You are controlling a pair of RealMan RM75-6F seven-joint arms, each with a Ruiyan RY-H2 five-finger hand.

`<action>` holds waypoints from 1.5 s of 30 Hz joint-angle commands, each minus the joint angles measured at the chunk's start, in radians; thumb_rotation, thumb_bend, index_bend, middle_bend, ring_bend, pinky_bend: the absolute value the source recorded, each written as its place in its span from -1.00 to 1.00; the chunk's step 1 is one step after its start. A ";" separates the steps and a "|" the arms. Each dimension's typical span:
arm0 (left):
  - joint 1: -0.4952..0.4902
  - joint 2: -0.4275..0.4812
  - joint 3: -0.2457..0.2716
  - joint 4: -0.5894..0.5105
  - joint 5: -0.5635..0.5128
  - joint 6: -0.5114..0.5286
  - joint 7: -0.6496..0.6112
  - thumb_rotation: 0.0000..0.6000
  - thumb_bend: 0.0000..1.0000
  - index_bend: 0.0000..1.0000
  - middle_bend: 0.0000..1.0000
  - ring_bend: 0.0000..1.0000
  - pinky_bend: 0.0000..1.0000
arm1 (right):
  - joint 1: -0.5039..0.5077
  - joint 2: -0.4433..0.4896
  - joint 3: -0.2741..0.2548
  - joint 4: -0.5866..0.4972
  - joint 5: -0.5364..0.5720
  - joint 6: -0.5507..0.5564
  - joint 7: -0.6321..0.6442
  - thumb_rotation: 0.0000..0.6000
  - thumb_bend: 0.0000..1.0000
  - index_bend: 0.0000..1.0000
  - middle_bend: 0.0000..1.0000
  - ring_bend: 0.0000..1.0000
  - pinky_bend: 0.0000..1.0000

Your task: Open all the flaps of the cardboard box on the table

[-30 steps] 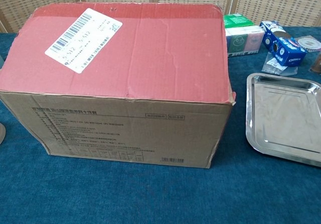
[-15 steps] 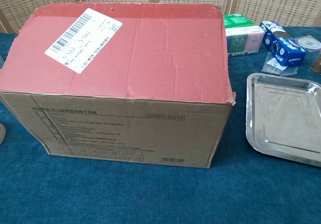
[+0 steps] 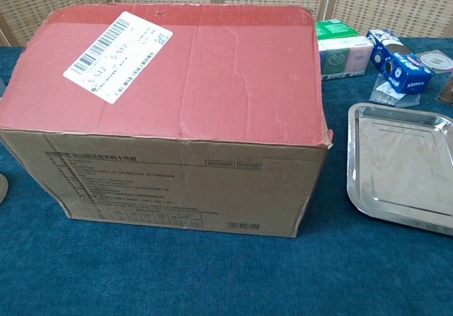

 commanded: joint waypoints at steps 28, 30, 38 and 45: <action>-0.468 -0.033 -0.172 -0.104 -0.255 -0.639 -0.414 1.00 -1.00 -1.00 -1.00 -1.00 -0.69 | -0.004 -0.006 0.006 0.003 0.005 0.013 -0.010 1.00 -1.00 -1.00 -1.00 -1.00 -1.00; -0.469 -0.034 -0.176 -0.104 -0.238 -0.660 -0.458 1.00 -1.00 -1.00 -1.00 -1.00 -0.68 | -0.004 -0.004 0.007 0.004 0.006 0.013 -0.007 1.00 -1.00 -1.00 -1.00 -1.00 -1.00; -0.449 -0.023 -0.192 -0.113 -0.105 -0.672 -0.728 1.00 -1.00 -1.00 -1.00 -1.00 -0.68 | -0.005 -0.003 0.006 0.002 0.003 0.014 -0.006 1.00 -1.00 -1.00 -1.00 -1.00 -1.00; -0.439 0.016 -0.114 -0.077 0.203 -0.488 -1.133 1.00 -1.00 -1.00 -1.00 -1.00 -0.60 | -0.006 -0.006 0.003 -0.001 -0.003 0.014 -0.016 1.00 -1.00 -1.00 -1.00 -1.00 -1.00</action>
